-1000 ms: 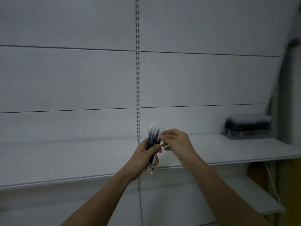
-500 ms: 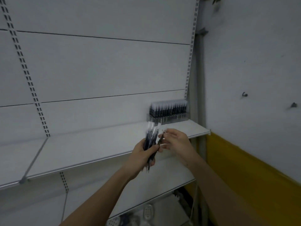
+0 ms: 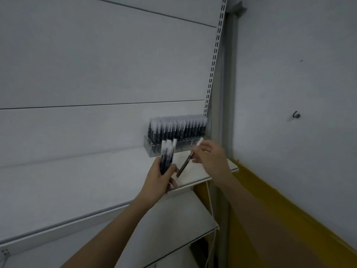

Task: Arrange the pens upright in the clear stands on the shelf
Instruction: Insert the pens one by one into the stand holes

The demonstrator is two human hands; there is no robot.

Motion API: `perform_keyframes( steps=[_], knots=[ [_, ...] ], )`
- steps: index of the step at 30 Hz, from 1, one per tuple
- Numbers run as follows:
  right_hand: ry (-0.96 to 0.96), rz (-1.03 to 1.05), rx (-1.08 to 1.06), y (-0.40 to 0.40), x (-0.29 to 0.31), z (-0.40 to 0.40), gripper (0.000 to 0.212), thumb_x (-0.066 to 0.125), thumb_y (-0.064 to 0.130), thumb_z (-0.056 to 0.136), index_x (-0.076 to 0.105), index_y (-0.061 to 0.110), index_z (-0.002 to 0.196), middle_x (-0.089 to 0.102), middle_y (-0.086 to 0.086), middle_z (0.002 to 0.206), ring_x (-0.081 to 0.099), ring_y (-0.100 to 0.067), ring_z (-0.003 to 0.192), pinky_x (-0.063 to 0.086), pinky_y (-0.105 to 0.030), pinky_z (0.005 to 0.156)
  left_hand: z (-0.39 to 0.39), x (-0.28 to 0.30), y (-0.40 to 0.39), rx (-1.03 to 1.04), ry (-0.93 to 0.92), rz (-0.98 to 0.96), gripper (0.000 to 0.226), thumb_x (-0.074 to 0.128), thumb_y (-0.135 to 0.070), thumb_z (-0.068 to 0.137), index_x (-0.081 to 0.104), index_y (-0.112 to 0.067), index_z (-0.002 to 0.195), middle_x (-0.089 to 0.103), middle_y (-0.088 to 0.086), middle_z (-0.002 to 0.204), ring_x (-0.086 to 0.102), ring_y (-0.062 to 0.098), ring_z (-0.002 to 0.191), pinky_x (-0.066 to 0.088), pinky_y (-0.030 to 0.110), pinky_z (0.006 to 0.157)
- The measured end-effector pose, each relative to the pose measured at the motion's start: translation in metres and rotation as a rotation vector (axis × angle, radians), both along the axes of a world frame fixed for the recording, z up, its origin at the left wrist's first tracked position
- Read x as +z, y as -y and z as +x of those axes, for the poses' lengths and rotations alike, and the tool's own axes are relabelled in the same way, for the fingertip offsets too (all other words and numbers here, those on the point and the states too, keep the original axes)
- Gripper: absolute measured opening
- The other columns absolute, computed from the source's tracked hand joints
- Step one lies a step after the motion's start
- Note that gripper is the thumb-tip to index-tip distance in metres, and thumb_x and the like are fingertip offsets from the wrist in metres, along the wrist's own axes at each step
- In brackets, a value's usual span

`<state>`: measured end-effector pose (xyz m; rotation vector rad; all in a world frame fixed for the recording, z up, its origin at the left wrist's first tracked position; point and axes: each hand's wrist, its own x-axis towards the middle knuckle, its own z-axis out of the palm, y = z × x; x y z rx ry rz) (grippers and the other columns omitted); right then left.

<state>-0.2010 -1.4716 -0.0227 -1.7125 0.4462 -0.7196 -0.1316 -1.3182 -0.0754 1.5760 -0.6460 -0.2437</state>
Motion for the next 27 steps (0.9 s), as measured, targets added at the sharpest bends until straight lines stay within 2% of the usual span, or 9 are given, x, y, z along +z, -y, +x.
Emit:
perform_keyframes(
  steps=[4,7,10,14,17,23,27],
  knots=[
    [0.074,-0.118,-0.079,0.059,0.008,0.044,0.01,0.067,0.005,0.092,0.061,0.012,0.097,0.07,-0.005,0.087,0.071,-0.012,0.072,0.059,-0.022,0.067,0.047,-0.01,0.04,0.076,-0.031,-0.038,0.01,0.051,-0.019,0.102,0.044,-0.013,0.101,0.061,0.009,0.081,0.059,0.02,0.053,0.044,0.031,0.044],
    [0.076,-0.256,-0.129,0.087,0.014,0.074,0.016,0.069,0.006,0.091,0.057,0.015,0.096,0.066,0.006,0.081,0.065,0.005,0.068,0.056,-0.014,0.064,0.066,-0.016,0.062,0.104,-0.057,-0.037,0.014,0.054,-0.018,0.101,0.042,-0.014,0.095,0.053,0.008,0.071,0.055,0.017,0.051,0.043,0.032,0.045],
    [0.087,-0.354,-0.13,0.106,0.017,0.103,0.016,0.069,0.009,0.092,0.056,0.018,0.097,0.063,0.014,0.081,0.061,0.012,0.069,0.052,-0.008,0.064,0.075,-0.021,0.083,0.105,-0.095,-0.047,0.016,0.056,-0.02,0.1,0.044,-0.011,0.096,0.051,0.006,0.066,0.05,0.017,0.048,0.042,0.034,0.046],
    [0.079,-0.388,-0.064,0.126,0.02,0.139,0.015,0.068,0.013,0.094,0.056,0.02,0.1,0.063,0.011,0.086,0.062,0.005,0.076,0.048,-0.005,0.065,0.085,-0.024,0.104,0.128,-0.18,-0.091,0.02,0.059,-0.023,0.099,0.046,-0.007,0.1,0.056,0.006,0.069,0.056,0.026,0.048,0.042,0.033,0.044],
    [0.074,-0.374,0.014,0.137,0.014,0.161,0.012,0.067,0.011,0.094,0.057,0.013,0.1,0.065,0.003,0.088,0.064,-0.003,0.077,0.05,-0.009,0.064,0.085,-0.025,0.114,0.176,-0.21,-0.103,0.023,0.057,-0.025,0.1,0.047,-0.005,0.103,0.064,0.004,0.076,0.062,0.03,0.052,0.046,0.031,0.043],
    [0.022,-0.42,0.146,0.148,0.009,0.18,0.015,0.064,0.014,0.096,0.057,0.012,0.108,0.062,0.012,0.086,0.066,-0.009,0.082,0.058,-0.028,0.076,0.085,-0.027,0.132,0.295,-0.12,-0.037,0.016,0.05,-0.023,0.103,0.049,-0.01,0.095,0.059,-0.002,0.073,0.053,0.021,0.045,0.04,0.028,0.041],
    [-0.054,-0.537,0.189,0.152,0.0,0.187,0.011,0.063,0.012,0.095,0.055,0.009,0.102,0.065,-0.003,0.084,0.065,-0.021,0.08,0.057,-0.038,0.075,0.081,-0.025,0.146,0.315,-0.143,-0.037,0.02,0.049,-0.025,0.103,0.049,-0.007,0.097,0.061,0.001,0.074,0.054,0.021,0.045,0.04,0.028,0.041]
  ],
)
